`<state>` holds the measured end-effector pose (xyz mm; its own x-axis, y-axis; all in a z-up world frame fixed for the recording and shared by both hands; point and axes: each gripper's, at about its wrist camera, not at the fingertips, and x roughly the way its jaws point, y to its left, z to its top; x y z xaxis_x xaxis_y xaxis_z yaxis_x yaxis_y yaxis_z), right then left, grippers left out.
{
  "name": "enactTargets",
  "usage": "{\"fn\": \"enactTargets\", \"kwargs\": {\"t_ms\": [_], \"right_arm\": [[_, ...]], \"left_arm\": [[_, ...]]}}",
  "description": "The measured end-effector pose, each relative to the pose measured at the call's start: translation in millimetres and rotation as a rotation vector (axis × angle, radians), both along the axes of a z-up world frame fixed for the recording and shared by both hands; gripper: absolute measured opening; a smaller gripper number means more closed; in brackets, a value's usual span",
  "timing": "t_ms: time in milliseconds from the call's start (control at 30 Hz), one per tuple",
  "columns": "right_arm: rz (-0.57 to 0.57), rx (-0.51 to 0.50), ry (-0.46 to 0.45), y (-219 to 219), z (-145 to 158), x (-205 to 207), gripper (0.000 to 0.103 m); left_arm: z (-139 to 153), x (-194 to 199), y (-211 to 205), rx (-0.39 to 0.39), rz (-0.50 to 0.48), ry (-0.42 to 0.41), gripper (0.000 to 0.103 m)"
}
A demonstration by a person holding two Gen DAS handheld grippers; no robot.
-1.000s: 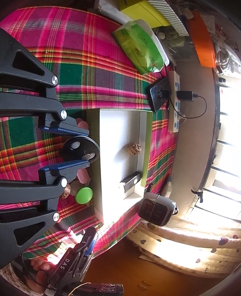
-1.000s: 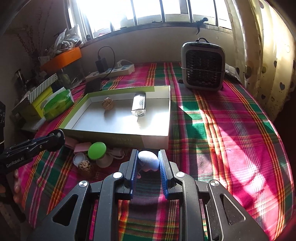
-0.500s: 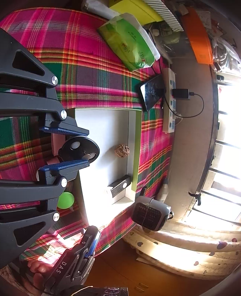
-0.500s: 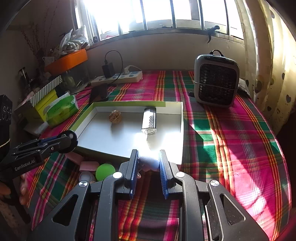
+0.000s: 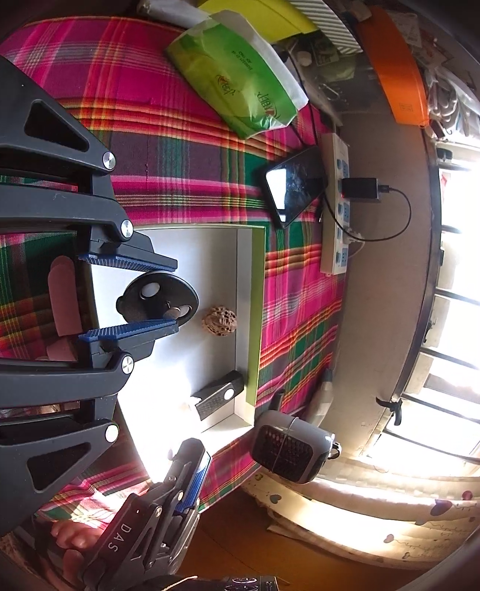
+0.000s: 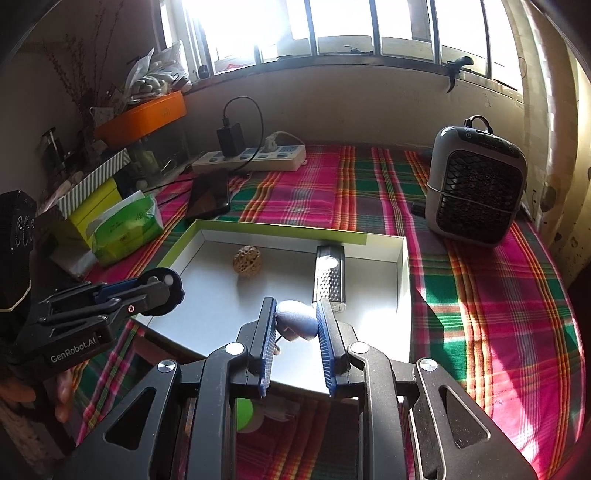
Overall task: Organize objects
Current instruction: 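Carry the black puck and white knob with both grippers into the box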
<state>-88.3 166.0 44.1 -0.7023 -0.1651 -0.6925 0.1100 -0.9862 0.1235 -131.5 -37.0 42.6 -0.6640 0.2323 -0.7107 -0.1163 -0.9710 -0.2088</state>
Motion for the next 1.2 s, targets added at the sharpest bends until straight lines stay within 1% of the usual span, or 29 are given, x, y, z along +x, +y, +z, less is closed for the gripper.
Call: {"fn": "enactTargets", "kwargs": {"t_ms": [233,633,967,1200], "right_arm": [[0.015,0.037,-0.021,-9.8,-5.2,-25.0,0.023],[0.041,0.071,-0.067,-19.8,-16.8,-65.0,0.023],[0.072,0.078,-0.1,-26.7,-29.2,-87.0,0.023],[0.076,0.087,-0.123,-29.4,-36.7,-96.6,0.023]], "left_arm": [[-5.2,-19.3,-4.0,0.007,0.007,-0.021,0.024],[-9.8,-50.7,-5.1,-0.001,0.002,-0.041,0.024],[-19.3,-70.3,-3.8,-0.017,0.004,-0.068,0.024],[-20.3,-75.2,-2.9,-0.025,-0.002,-0.064,0.024]]}}
